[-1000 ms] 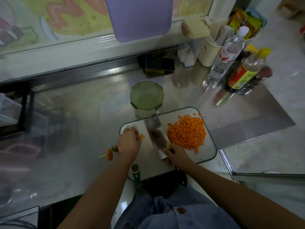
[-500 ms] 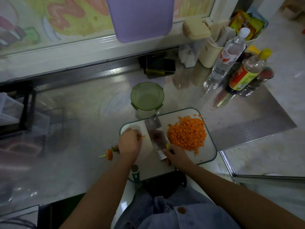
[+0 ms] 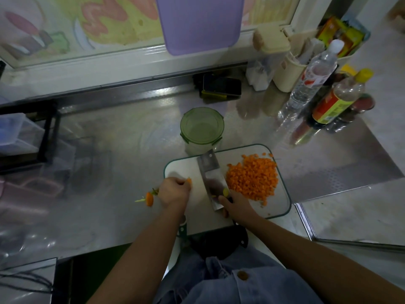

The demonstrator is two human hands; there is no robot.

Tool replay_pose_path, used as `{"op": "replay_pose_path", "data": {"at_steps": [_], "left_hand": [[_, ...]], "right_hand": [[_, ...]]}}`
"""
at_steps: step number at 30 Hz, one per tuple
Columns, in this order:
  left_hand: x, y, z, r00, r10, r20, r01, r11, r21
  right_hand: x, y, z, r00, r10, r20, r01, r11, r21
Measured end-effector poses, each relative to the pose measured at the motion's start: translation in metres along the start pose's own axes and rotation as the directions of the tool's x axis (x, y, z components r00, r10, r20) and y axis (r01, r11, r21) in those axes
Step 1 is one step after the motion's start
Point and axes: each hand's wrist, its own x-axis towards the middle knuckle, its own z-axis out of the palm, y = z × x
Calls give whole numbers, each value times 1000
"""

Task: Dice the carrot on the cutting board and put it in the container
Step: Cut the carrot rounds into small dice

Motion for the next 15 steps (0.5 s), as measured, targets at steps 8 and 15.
{"op": "replay_pose_path", "data": {"at_steps": [8, 15], "left_hand": [[0, 3, -1, 999, 25, -33, -21, 993, 117], [1, 2, 1, 993, 117, -30, -110, 978, 179]], "right_hand": [[0, -1, 0, 1000, -9, -7, 9, 999, -52], [1, 2, 2, 1000, -7, -13, 7, 999, -34]]}}
